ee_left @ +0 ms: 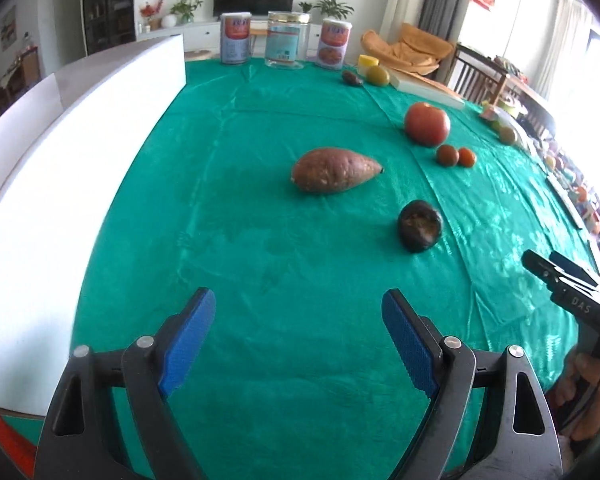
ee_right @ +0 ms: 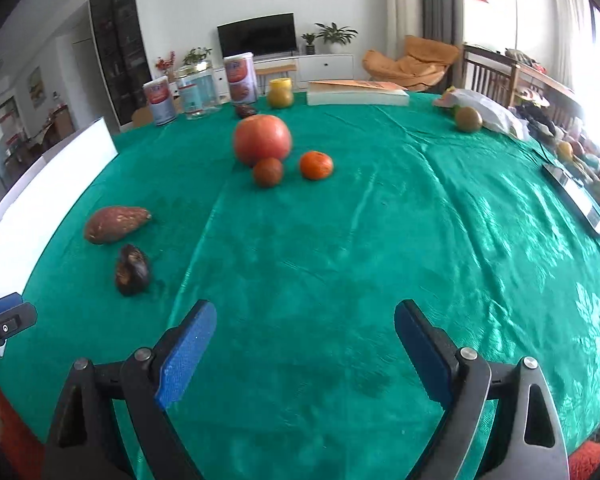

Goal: Organize fruits
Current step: 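Move the left gripper to the second sweet potato and close on it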

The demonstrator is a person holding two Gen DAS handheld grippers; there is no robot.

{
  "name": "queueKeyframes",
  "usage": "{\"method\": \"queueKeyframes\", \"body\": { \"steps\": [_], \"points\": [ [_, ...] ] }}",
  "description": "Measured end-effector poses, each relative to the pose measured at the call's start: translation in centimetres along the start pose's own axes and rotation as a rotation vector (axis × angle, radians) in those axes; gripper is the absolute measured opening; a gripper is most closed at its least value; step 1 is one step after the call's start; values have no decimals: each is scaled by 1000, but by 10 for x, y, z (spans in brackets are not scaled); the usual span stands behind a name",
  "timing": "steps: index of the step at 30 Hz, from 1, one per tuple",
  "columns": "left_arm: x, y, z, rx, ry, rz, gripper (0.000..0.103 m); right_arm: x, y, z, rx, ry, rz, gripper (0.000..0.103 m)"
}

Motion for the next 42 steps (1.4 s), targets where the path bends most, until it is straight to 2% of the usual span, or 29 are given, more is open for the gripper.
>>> {"method": "queueKeyframes", "body": {
  "steps": [2,8,11,19,42],
  "points": [
    [5,2,-8,-28,-39,-11,87,-9,1,-3,26,5,-17,91],
    [22,2,-31,-48,-113,-27,87,-12,-10,-12,2,36,-5,91],
    [26,0,-34,-36,-82,5,87,-10,0,-24,24,49,21,91],
    [21,1,-36,-31,-99,-34,88,-12,4,-28,37,69,14,91],
    [21,3,-37,-30,-96,-36,90,-11,4,-28,57,91,18,97]
  ]
}}
Point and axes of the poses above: each gripper's, at about its wrist camera, not at the fingertips, and z roughly against the way its jaws point, x to its left, y to its underside, the point moved 6 cm from there along -z, roughly the way its jaws point, and after that the axes turned 6 degrees about -y, right-handed, at the moved point
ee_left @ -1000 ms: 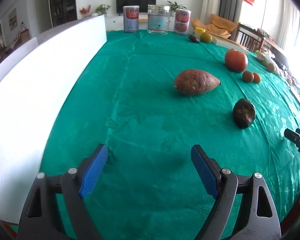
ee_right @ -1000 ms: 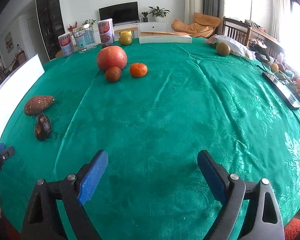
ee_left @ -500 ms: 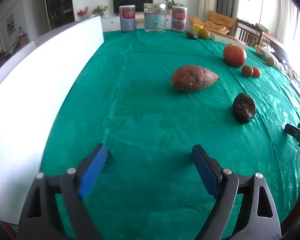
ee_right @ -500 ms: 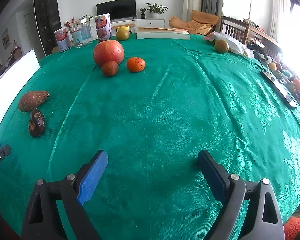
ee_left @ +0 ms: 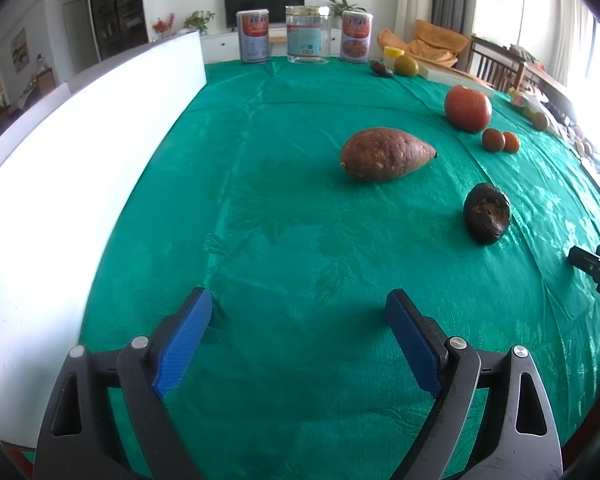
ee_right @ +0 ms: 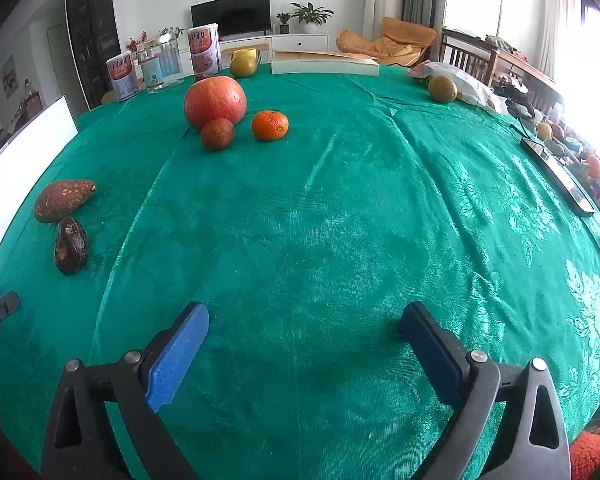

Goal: Organize fruits
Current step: 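Move the left gripper to the second sweet potato and close on it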

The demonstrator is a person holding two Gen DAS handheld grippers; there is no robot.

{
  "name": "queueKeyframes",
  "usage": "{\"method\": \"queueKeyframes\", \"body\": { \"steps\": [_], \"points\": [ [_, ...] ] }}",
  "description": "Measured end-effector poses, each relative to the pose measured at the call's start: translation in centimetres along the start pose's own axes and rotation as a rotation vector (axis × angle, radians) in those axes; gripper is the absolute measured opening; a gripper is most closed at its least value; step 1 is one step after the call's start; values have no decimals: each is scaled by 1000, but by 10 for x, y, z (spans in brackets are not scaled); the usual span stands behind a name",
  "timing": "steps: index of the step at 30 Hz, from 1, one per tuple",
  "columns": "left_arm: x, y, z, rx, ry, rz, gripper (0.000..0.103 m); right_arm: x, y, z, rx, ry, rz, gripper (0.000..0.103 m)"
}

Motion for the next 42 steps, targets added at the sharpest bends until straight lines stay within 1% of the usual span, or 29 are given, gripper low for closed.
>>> {"method": "queueKeyframes", "body": {
  "steps": [20,28,31,33,37,40,42],
  "points": [
    [-2,2,0,3,4,-8,92,1,1,0,15,-7,7,103],
    [-2,0,0,12,40,-14,93,2,0,0,16,-7,7,103],
    [-13,-9,-3,48,103,-81,93,2,0,0,16,-7,7,103],
    [-23,-23,-3,52,125,-139,93,2,0,0,16,-7,7,103],
    [-45,-62,-13,57,112,-263,93,2,0,0,16,-6,7,103],
    [-59,-87,-31,64,98,-309,93,2,0,1,16,-6,7,103],
    [-70,-94,-43,74,110,-345,92,2,0,1,17,-6,7,103]
  ]
}}
Point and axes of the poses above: each gripper's, at about its wrist camera, not at the fingertips, and z roughly against the way its jaws point, x to its left, y to its underside, the point moved 6 cm from there along -z, roughly the way its jaws point, and after that the axes turned 6 degrees about -y, right-handed, at the moved point
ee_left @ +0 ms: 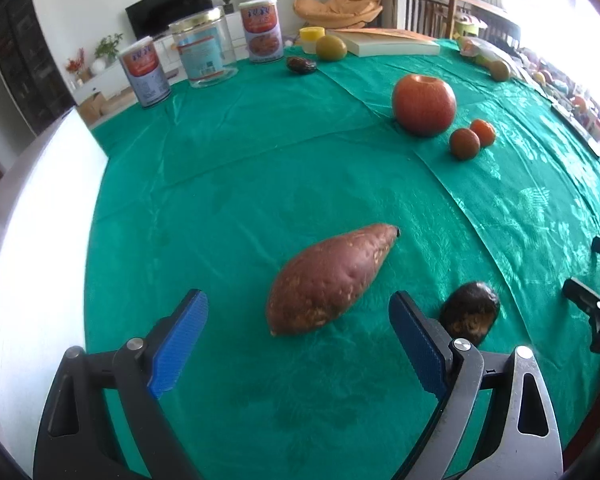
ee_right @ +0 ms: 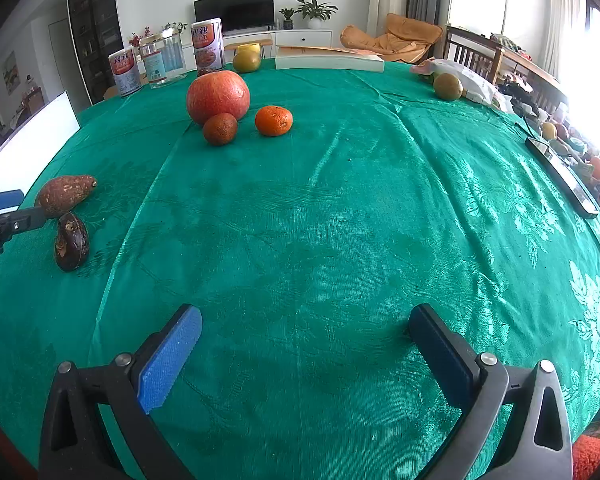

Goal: Organize fruits
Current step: 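Move the left gripper to the second sweet potato and close on it, then open the left gripper around the sweet potato while the right gripper grasps the brown round fruit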

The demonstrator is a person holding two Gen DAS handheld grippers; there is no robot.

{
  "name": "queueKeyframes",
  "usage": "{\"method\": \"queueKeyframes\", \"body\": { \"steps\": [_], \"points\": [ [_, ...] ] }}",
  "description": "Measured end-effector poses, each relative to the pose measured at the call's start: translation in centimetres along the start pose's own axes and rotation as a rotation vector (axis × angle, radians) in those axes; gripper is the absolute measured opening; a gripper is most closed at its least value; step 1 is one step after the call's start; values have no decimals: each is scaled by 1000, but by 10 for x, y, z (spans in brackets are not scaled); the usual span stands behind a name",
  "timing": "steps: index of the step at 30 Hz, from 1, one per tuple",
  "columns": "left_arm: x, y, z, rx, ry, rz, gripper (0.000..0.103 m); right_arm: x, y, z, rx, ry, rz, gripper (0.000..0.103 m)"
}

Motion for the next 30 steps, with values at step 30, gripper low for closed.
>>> {"method": "queueKeyframes", "body": {
  "steps": [30],
  "points": [
    [53,79,11,-36,-109,349,82,-56,-45,20,-71,-139,-186,103]
  ]
}}
Point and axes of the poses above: each gripper's, at about its wrist camera, not at the fingertips, and z roughly against the way its jaws point, x to its left, y to its underside, the point moved 6 cm from there along -z, roughly the way its jaws point, and after that the axes turned 6 degrees about -y, right-handed, at the moved point
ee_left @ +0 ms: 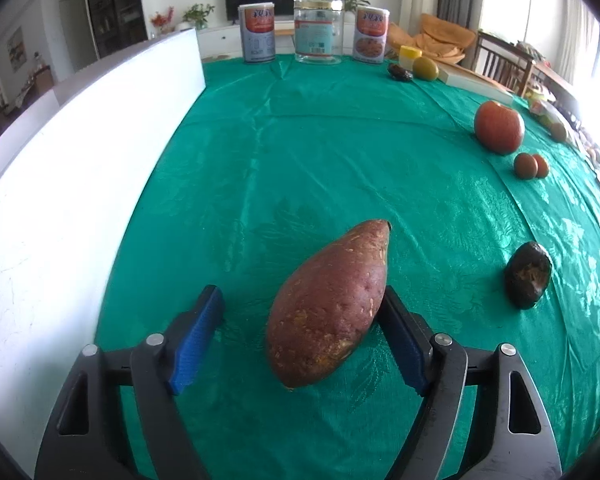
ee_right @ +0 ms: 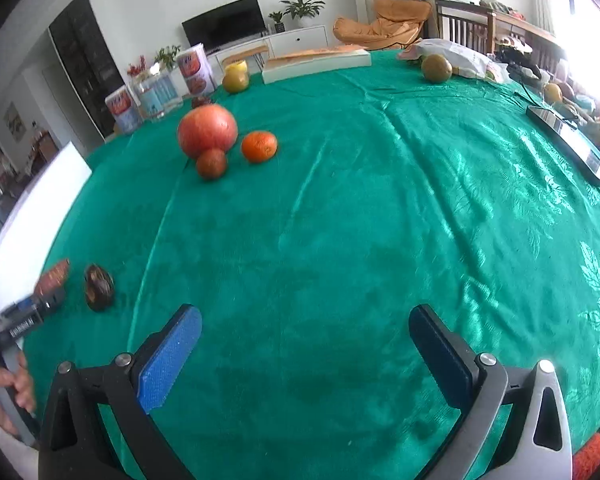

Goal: Organize fruits
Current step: 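Open the left gripper around the sweet potato while the right gripper grasps the brown round fruit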

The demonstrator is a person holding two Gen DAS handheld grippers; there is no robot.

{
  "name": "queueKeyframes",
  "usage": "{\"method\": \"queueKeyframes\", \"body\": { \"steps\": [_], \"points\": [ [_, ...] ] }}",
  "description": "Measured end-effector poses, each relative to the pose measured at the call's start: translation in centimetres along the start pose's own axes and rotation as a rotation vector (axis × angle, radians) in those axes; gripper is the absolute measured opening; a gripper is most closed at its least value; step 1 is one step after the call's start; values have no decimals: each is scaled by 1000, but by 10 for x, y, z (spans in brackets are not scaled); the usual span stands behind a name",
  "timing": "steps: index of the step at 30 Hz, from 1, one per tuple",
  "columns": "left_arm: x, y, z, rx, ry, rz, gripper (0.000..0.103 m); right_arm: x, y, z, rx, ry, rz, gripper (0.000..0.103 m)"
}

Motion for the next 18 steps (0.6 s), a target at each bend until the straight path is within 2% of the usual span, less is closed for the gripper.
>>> {"method": "queueKeyframes", "body": {
  "steps": [5,9,13,15,18],
  "points": [
    [0,-1,-2,8,-19,8,87,-93,-128,-24,-98,128,-21,103],
    [1,0,-3,11,-21,15,90,-145,-211,-75,-41,213,36,100],
    [2,0,-3,11,-21,16,91,-154,-249,-120,27,196,56,91],
    [2,0,-3,13,-22,17,91,-151,-256,-147,85,237,109,86],
    [2,0,-4,14,-27,19,93,-149,-256,-178,153,294,162,64]
  ]
}}
Point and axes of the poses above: each gripper's, at about its wrist camera, not at the fingertips, and z roughly against the way its jaws point, x to its left, y to its underside, the point moved 6 cm from there along -z, roughly the way its jaws point, and after that the axes turned 6 degrees about -y, right-handed, at the moved point
